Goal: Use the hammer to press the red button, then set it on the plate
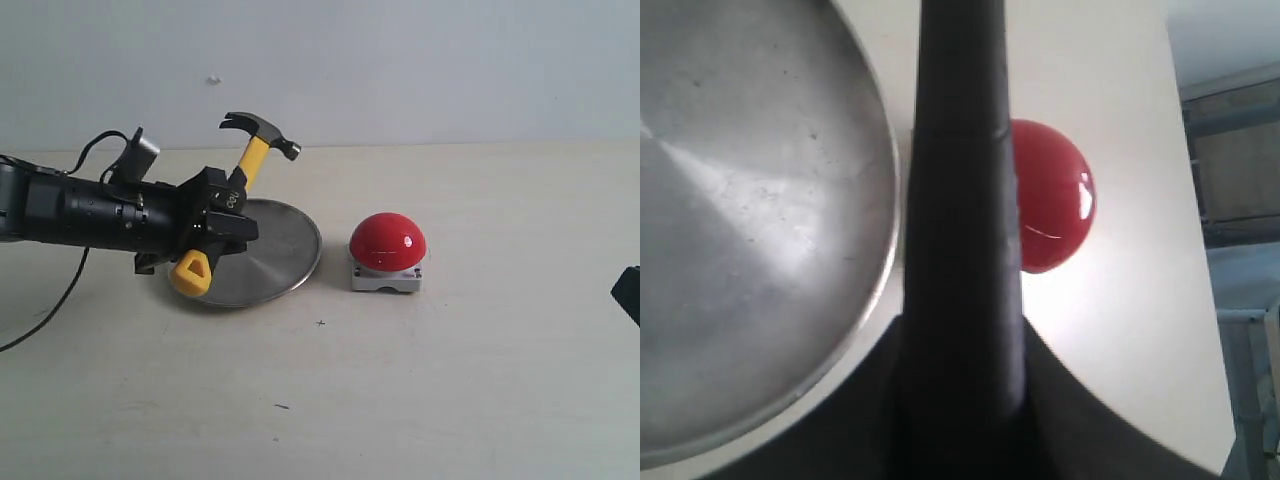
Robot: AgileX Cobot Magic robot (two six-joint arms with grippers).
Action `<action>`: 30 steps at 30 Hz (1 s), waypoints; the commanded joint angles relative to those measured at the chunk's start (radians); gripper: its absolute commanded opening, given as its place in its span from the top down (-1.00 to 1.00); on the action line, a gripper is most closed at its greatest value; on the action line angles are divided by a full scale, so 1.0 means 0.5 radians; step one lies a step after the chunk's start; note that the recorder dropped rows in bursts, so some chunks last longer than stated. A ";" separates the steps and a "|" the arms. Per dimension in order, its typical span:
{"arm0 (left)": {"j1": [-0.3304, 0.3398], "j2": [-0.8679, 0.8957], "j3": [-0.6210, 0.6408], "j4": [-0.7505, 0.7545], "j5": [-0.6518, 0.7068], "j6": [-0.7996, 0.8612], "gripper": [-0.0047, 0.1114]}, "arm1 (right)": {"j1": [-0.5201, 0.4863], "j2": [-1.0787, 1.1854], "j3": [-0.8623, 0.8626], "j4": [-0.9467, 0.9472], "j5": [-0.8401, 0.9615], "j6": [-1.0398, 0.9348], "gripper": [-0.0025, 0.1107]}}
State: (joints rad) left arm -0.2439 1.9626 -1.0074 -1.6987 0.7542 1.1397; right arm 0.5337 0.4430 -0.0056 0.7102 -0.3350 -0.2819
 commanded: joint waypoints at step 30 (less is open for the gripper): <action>-0.001 0.214 -0.016 -0.091 -0.201 0.062 0.92 | 0.003 -0.014 0.011 -0.019 0.002 -0.010 0.96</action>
State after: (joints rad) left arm -0.2424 2.0775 -1.0065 -1.7405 0.6142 1.1492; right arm 0.5337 0.4430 -0.0056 0.7102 -0.3350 -0.2819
